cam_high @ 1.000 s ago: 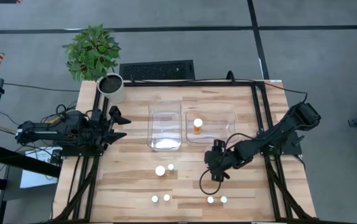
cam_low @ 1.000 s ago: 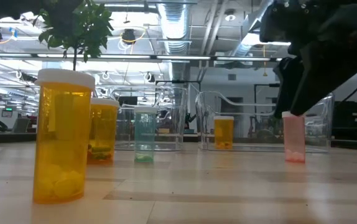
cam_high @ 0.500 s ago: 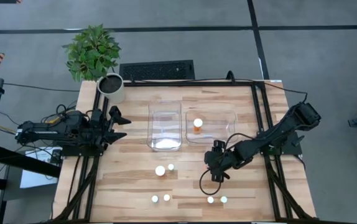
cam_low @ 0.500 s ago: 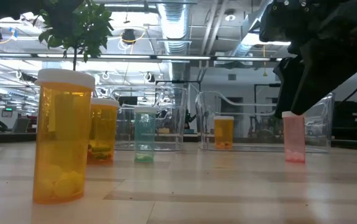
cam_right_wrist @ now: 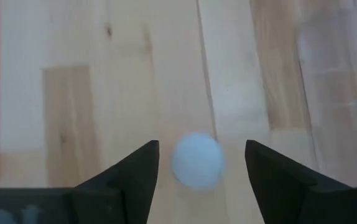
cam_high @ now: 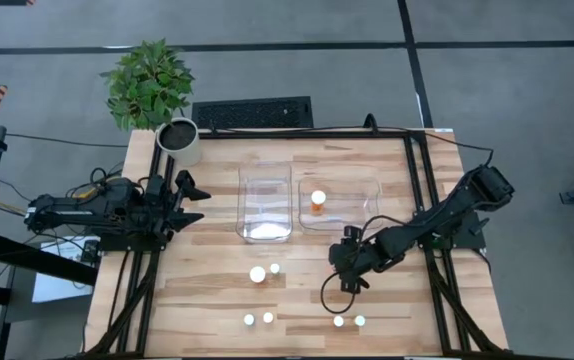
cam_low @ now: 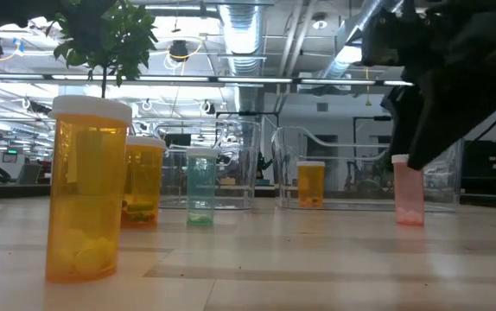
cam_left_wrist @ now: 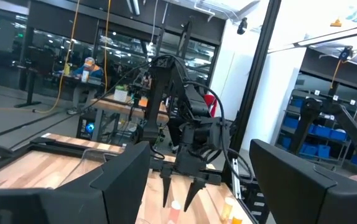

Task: Pick and place medicine bottles into bin by pill shape (circle, oval)
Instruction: Put the red pill bottle into the left transparent bin

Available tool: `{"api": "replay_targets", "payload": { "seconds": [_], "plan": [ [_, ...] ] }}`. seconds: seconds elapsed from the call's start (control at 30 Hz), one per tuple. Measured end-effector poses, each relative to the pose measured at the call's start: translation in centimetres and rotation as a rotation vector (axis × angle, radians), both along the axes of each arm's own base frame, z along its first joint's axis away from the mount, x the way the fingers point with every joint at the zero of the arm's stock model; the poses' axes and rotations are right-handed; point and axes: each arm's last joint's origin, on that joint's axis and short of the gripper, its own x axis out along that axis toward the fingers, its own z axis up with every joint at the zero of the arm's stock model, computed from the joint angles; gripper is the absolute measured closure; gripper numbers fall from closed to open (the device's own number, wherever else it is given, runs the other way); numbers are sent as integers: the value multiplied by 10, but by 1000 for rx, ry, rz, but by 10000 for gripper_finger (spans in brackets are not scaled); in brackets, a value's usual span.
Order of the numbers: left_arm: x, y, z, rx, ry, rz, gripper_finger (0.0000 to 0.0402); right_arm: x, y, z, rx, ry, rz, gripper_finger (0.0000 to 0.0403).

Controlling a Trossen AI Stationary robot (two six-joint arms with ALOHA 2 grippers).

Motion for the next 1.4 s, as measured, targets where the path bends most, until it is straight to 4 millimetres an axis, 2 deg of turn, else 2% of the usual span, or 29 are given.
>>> {"api": "replay_targets", "payload": {
  "seconds": [0.43,1.13,1.4],
  "plan": [
    [0,0,0,0,-5,0,132,4,0,-8,14,24,-4,163],
    [0,0,0,1,-4,0,132,3,0,-7,13,23,-4,278],
    [0,0,0,1,-4,0,132,8,2,2,7,12,17,273]
  ]
}}
